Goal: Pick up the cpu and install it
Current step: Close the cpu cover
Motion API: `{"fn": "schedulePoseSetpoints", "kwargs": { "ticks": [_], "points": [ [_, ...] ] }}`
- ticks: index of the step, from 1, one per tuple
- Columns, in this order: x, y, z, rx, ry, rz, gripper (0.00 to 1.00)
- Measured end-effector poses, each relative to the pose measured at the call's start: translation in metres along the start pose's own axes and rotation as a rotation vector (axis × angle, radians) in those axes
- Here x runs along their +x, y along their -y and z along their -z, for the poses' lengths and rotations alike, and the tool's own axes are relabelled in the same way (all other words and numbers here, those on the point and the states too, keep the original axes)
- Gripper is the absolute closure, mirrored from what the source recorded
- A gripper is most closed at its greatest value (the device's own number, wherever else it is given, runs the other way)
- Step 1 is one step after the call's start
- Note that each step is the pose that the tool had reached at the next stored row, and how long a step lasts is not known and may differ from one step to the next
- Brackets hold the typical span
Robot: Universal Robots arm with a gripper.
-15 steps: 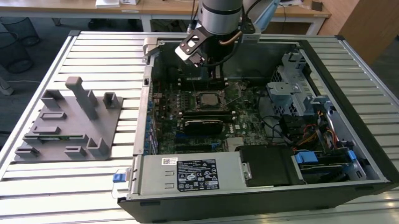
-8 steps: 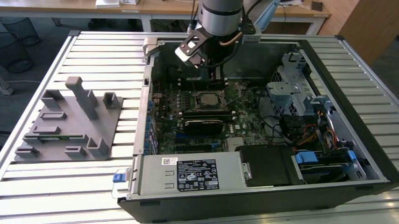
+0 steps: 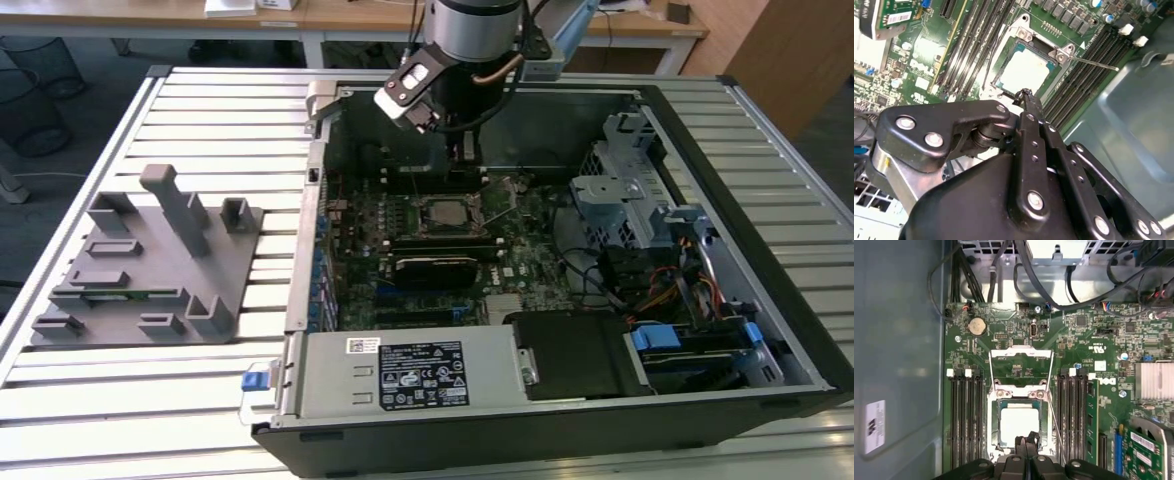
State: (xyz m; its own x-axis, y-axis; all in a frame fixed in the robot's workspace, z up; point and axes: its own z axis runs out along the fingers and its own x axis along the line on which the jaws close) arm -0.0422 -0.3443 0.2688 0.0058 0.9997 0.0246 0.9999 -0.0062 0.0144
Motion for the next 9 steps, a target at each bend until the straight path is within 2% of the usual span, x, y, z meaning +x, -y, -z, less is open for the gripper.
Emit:
{"fn": "schedulePoseSetpoints", "kwargs": {
  "ticks": [2, 5, 9],
  "points": [
    [0.0001, -0.0001, 0.004, 0.0001, 0.0002, 0.0, 0.89],
    [0.0001, -0.0006, 0.0042, -0.0001, 0.0001, 0.0, 0.89],
    [0.0, -0.0056, 0.0042, 0.0001, 0.0004, 0.0, 0.89]
  ]
}}
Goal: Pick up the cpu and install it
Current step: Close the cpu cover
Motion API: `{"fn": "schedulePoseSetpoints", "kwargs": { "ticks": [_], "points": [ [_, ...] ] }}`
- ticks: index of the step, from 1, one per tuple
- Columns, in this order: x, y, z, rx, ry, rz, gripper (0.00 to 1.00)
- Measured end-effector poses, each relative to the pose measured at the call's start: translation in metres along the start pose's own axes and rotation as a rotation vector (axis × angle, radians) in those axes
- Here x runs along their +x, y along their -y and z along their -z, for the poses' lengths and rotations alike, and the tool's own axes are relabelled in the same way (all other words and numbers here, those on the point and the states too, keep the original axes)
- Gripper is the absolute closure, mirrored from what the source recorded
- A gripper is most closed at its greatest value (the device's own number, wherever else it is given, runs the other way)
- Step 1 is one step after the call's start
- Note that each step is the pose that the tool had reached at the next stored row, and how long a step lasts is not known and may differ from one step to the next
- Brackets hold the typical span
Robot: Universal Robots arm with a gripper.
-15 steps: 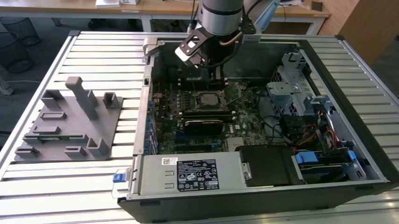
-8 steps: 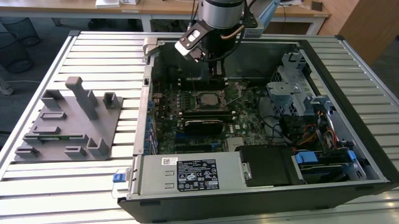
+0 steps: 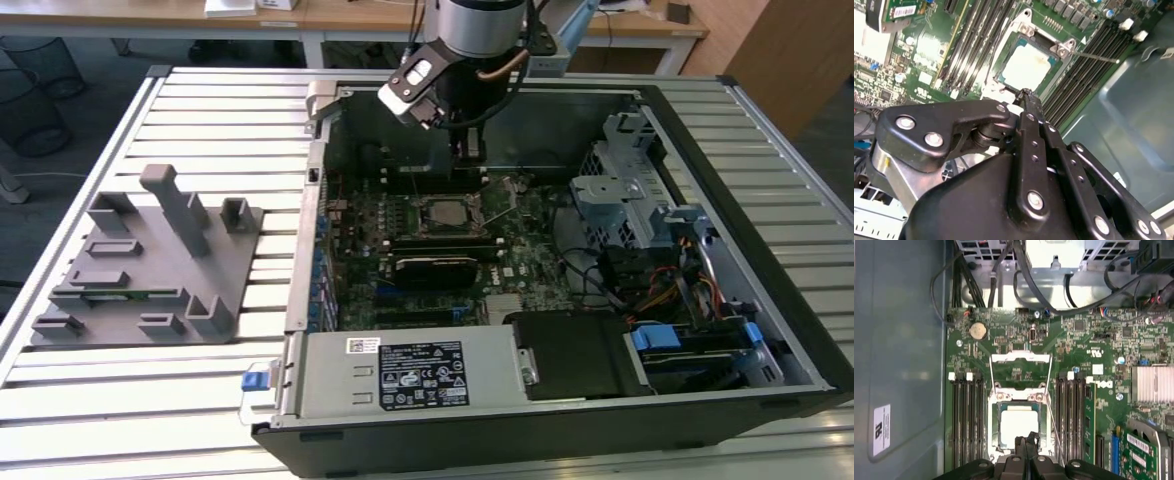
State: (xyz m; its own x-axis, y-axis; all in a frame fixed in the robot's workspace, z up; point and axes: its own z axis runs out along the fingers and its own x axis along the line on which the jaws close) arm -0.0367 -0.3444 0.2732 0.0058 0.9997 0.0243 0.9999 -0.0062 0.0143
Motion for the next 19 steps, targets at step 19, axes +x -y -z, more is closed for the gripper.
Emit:
{"fn": "schedulePoseSetpoints", "kwargs": {
  "ticks": [19],
  "points": [
    [0.0001, -0.0265, -0.0004, 0.0, -0.0001, 0.0, 0.89]
  ]
}}
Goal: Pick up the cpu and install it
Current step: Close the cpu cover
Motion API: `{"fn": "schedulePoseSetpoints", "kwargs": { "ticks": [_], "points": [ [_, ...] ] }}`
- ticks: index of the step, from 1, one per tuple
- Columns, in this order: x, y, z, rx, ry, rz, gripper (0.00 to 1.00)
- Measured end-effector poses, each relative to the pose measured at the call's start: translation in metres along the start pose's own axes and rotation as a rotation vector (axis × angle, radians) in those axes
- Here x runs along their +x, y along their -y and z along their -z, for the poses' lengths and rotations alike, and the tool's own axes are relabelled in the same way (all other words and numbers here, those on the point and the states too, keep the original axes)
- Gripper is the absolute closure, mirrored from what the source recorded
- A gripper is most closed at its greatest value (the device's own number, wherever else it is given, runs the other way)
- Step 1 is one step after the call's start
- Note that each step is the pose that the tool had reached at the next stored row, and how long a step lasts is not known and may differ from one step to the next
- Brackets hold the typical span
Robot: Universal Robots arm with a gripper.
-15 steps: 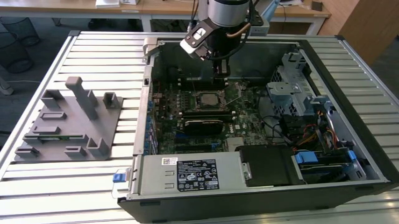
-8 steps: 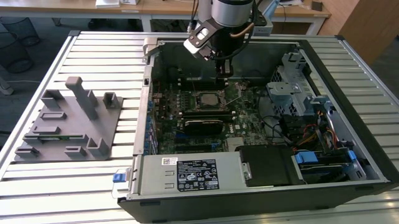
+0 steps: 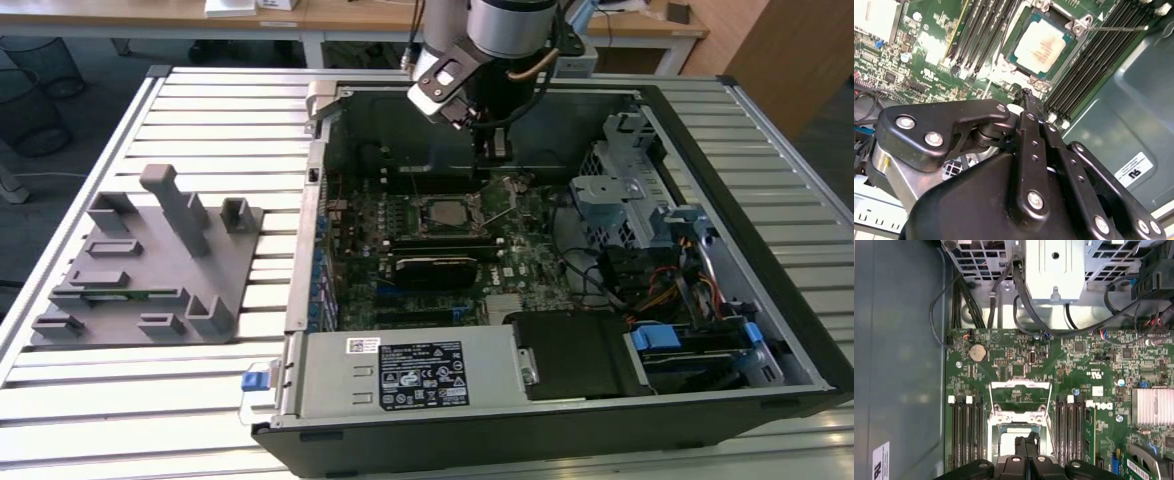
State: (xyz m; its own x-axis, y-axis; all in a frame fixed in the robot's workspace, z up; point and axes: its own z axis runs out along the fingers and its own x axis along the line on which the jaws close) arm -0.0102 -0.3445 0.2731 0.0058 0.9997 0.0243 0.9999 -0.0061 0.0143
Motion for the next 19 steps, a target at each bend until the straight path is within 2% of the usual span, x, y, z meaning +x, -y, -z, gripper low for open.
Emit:
{"fn": "schedulePoseSetpoints", "kwargs": {
  "ticks": [8, 15, 19],
  "points": [
    [0.0001, -0.0067, -0.0001, 0.0, 0.0, 0.0, 0.89],
    [0.0002, -0.0306, -0.0013, 0.0008, -0.0001, 0.004, 0.89],
    [0.0005, -0.0364, -0.0031, 0.0007, -0.0002, 0.004, 0.89]
  ]
}}
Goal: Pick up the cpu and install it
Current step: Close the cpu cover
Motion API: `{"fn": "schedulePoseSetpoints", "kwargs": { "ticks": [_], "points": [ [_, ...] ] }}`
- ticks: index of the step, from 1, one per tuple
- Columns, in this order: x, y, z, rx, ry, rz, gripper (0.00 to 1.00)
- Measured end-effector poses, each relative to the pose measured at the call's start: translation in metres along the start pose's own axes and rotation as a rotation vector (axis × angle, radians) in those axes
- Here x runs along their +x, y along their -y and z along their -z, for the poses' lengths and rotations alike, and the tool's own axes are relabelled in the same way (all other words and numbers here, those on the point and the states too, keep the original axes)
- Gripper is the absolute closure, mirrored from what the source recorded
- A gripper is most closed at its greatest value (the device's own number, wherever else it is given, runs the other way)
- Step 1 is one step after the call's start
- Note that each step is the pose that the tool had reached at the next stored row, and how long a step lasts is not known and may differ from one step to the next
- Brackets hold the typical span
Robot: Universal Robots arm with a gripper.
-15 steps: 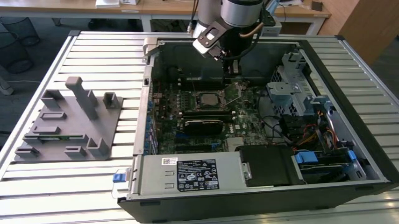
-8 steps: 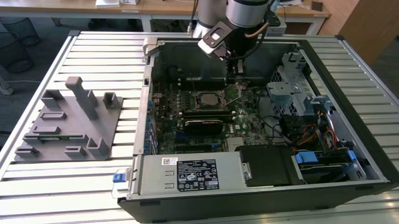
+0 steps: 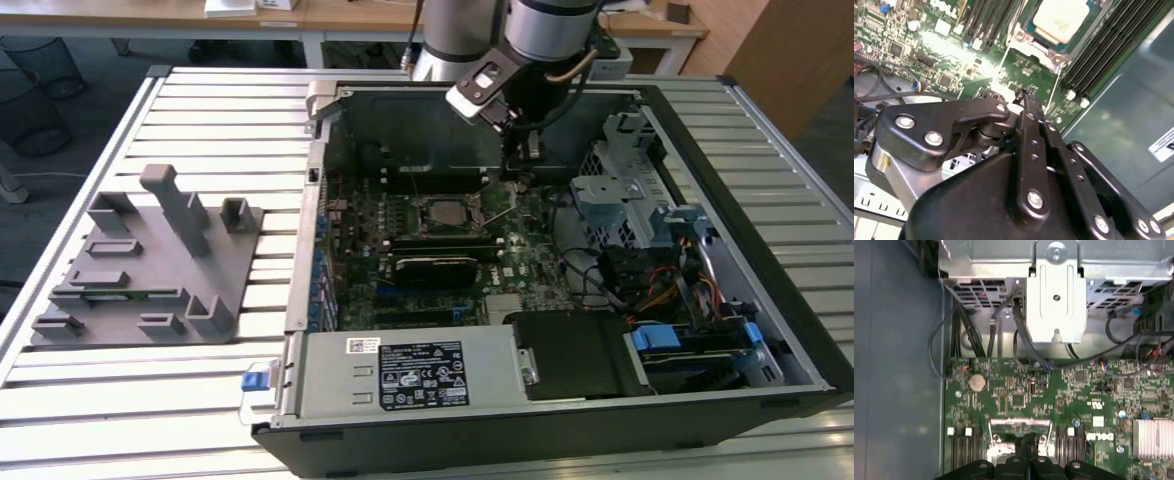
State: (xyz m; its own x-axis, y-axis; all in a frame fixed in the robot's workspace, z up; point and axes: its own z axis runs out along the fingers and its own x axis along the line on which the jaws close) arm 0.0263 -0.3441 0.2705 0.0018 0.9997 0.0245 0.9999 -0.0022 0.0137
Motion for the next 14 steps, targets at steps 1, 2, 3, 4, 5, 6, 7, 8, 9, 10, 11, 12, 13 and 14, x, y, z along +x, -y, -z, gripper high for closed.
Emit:
{"fn": "schedulePoseSetpoints", "kwargs": {
  "ticks": [1, 2, 3, 4, 5, 6, 7, 8, 9, 10, 11, 12, 13, 14],
  "points": [
    [0.0005, -0.0024, -0.0006, 0.0001, 0.0002, 0.0, 0.89],
    [0.001, -0.0046, -0.0012, 0.0001, 0.0001, 0.001, 0.89],
    [0.0014, -0.0069, -0.0018, 0.0001, 0.0001, 0.003, 0.89],
    [0.0017, -0.0091, -0.0026, 0.0002, 0.0, 0.004, 0.89],
    [0.0022, -0.0114, -0.0036, 0.0002, -0.0001, 0.005, 0.89],
    [0.0026, -0.013, -0.0046, 0.0002, 0.0001, 0.005, 0.89],
    [0.0027, -0.0138, -0.0053, 0.0002, 0.0001, 0.005, 0.89],
    [0.0027, -0.0147, -0.006, 0.0003, 0.0001, 0.005, 0.89],
    [0.0028, -0.0159, -0.0068, 0.0002, 0.0002, 0.005, 0.89],
    [0.0029, -0.0172, -0.0077, 0.0002, 0.0002, 0.005, 0.89],
    [0.003, -0.0183, -0.0083, 0.0002, 0.0001, 0.005, 0.89],
    [0.0032, -0.0194, -0.009, 0.0002, 0.0001, 0.005, 0.89],
    [0.0034, -0.0206, -0.0095, 0.0002, 0.0001, 0.005, 0.89],
    [0.0036, -0.0221, -0.0102, 0.0002, 0.0001, 0.006, 0.89]
  ]
}}
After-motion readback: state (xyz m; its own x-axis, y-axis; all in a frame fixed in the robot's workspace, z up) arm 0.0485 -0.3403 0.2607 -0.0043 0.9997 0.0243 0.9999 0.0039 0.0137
